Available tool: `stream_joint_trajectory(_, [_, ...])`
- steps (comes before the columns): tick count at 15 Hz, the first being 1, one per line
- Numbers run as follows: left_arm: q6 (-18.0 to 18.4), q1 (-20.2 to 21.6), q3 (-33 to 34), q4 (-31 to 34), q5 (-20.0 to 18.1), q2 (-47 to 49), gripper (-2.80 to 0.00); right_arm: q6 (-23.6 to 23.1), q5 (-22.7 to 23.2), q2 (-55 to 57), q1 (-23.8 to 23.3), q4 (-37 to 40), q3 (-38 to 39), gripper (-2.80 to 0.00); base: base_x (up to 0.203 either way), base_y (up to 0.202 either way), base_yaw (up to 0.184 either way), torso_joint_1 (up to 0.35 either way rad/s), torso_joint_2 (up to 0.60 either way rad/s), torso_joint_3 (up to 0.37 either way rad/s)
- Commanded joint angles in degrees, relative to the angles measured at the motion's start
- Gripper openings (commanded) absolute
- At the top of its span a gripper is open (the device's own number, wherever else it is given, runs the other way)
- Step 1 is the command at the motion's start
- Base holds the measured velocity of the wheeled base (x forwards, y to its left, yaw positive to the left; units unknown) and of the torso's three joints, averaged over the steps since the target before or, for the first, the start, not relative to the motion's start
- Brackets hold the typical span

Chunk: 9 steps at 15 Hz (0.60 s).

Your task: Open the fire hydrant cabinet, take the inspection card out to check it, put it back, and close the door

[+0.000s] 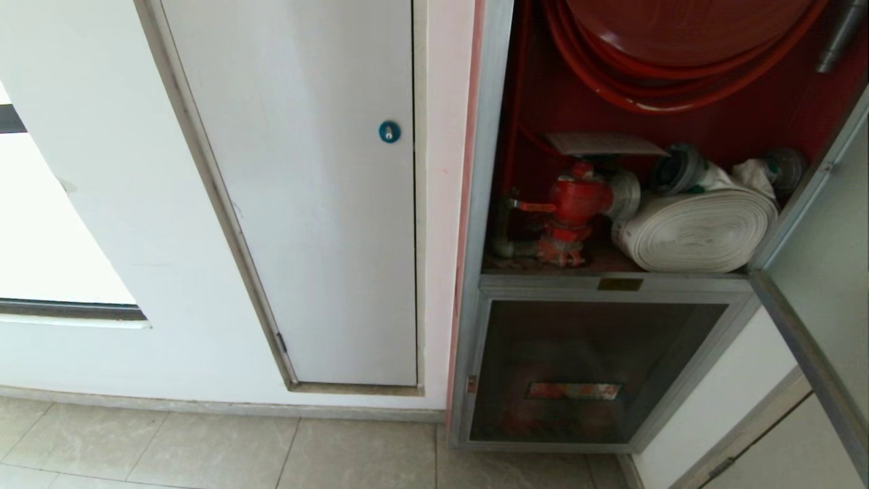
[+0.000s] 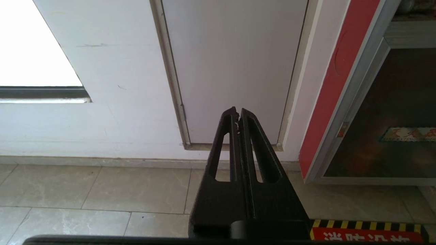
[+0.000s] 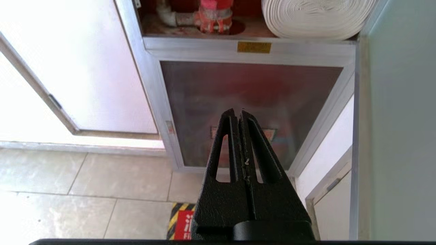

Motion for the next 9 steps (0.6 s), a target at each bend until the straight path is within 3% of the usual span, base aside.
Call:
stream_joint_trajectory(1, [0.0, 0.0, 0.8, -0.1, 0.0, 0.0, -2.8, 0.1, 0.1, 0.5, 0.4, 0.1, 0.3, -2.8, 0.0, 0.0, 0.0, 0.0, 0.0, 0.0])
stream_joint_trajectory(5, [0.0, 0.0, 0.8, -0.1, 0.0, 0.0, -2.8, -0.2, -0.1, 1.3, 3.0, 0.1, 0.0, -2.8, 0.0, 0.0, 0.0, 0.0, 0.0, 0.0])
stream_joint_trajectory(9, [0.0, 0.0, 0.8, 0.0, 0.0, 0.0, -2.8, -0.3, 0.1, -6.1, 4.2, 0.3, 4.7, -2.8, 0.0, 0.0, 0.0, 0.0, 0.0, 0.0])
